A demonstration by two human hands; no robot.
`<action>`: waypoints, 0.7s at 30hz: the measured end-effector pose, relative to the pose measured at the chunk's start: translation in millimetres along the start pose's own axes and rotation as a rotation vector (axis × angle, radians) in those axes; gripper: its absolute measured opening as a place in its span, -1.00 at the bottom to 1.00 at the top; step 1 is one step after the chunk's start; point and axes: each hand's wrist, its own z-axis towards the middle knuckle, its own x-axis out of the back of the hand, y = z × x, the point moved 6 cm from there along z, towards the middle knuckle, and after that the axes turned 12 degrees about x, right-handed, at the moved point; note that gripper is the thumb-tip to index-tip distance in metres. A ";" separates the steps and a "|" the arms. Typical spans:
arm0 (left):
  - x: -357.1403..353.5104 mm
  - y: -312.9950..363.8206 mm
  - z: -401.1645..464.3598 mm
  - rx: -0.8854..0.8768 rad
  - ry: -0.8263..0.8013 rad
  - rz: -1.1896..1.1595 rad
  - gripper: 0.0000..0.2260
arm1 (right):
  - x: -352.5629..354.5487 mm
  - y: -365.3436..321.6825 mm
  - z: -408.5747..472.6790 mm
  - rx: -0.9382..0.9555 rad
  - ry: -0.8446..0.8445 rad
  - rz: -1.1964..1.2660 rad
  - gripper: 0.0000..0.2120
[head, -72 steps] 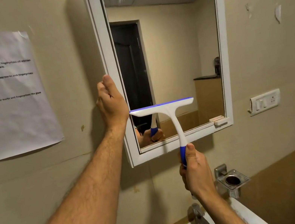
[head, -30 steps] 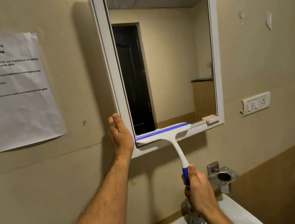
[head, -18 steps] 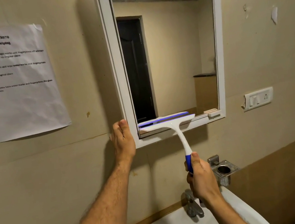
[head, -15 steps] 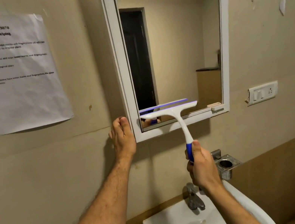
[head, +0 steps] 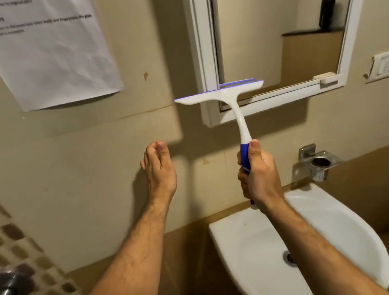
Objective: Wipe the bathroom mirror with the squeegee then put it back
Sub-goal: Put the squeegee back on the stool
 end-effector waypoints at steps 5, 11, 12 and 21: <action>58.1 -81.2 -33.4 -0.057 -0.024 0.150 -0.55 | -56.8 34.1 -70.4 -0.059 -0.073 0.023 -0.52; 158.6 -188.2 -75.7 -0.041 -0.063 0.493 -0.48 | -129.4 96.3 -178.9 -0.275 -0.136 -0.016 -0.64; 177.0 -204.1 -84.2 -0.038 -0.067 0.523 -0.49 | -142.4 105.4 -198.0 -0.303 -0.167 -0.027 -0.66; 255.5 -320.5 -152.0 0.136 -0.153 0.640 -0.47 | -217.6 158.5 -306.9 -0.400 -0.370 -0.130 -0.76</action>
